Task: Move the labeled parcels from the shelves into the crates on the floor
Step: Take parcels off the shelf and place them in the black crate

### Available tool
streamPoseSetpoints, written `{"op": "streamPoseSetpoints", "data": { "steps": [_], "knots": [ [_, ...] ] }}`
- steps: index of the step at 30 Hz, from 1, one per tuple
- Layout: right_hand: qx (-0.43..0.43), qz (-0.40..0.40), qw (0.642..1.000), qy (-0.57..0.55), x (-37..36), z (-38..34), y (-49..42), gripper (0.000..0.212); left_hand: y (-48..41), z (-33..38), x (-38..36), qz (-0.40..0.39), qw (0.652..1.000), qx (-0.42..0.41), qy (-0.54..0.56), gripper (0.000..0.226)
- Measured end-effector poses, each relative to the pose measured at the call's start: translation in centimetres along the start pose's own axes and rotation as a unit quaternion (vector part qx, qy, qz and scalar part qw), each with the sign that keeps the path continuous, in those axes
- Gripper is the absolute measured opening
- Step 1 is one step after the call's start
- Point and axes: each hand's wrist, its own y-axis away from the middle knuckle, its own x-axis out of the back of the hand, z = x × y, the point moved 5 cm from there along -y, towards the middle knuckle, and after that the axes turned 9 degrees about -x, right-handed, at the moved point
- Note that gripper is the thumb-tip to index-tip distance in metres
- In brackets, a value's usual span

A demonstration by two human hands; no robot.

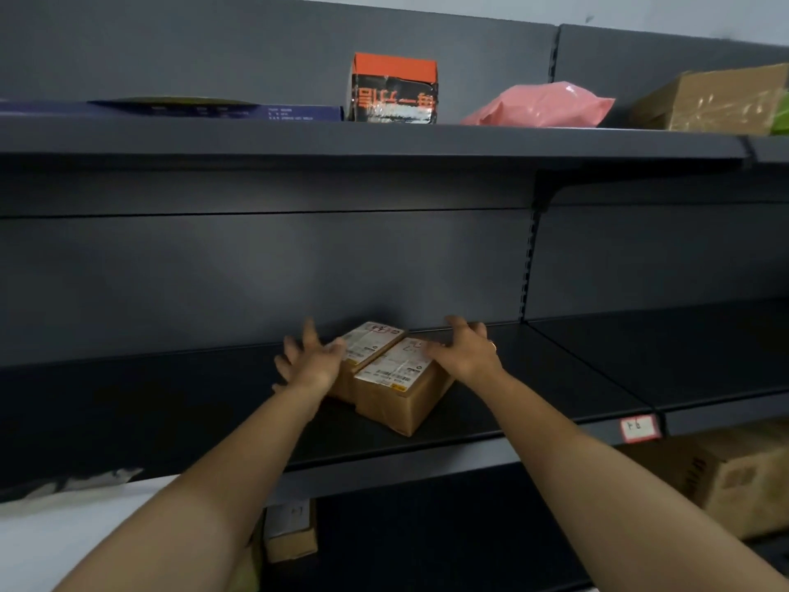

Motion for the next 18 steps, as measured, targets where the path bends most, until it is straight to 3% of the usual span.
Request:
{"op": "streamPoseSetpoints", "data": {
  "steps": [3,7,11,15,18],
  "knots": [
    [-0.026,-0.042,0.999,-0.014,-1.4,0.0,-1.5,0.069,1.4,2.1,-0.9,-0.056,0.981,-0.120,-0.141,0.076],
    [-0.048,-0.038,0.998,0.035,-2.6,-0.4,-2.0,0.053,1.8,2.8,-2.3,-0.209,0.909,-0.191,-0.307,0.079],
    [0.030,-0.009,0.998,0.057,-2.9,-2.0,-2.7,0.037,-0.2,2.1,-0.3,-0.270,0.881,-0.218,-0.321,0.069],
    [0.139,-0.116,0.980,0.084,-4.5,-5.0,-2.4,0.041,-1.7,0.2,2.9,-0.348,0.872,-0.215,-0.269,0.061],
    [0.131,-0.175,0.962,0.167,-6.1,-6.3,-2.1,0.045,-2.9,-0.8,4.9,-0.354,0.877,-0.204,-0.253,0.055]
  ]
}}
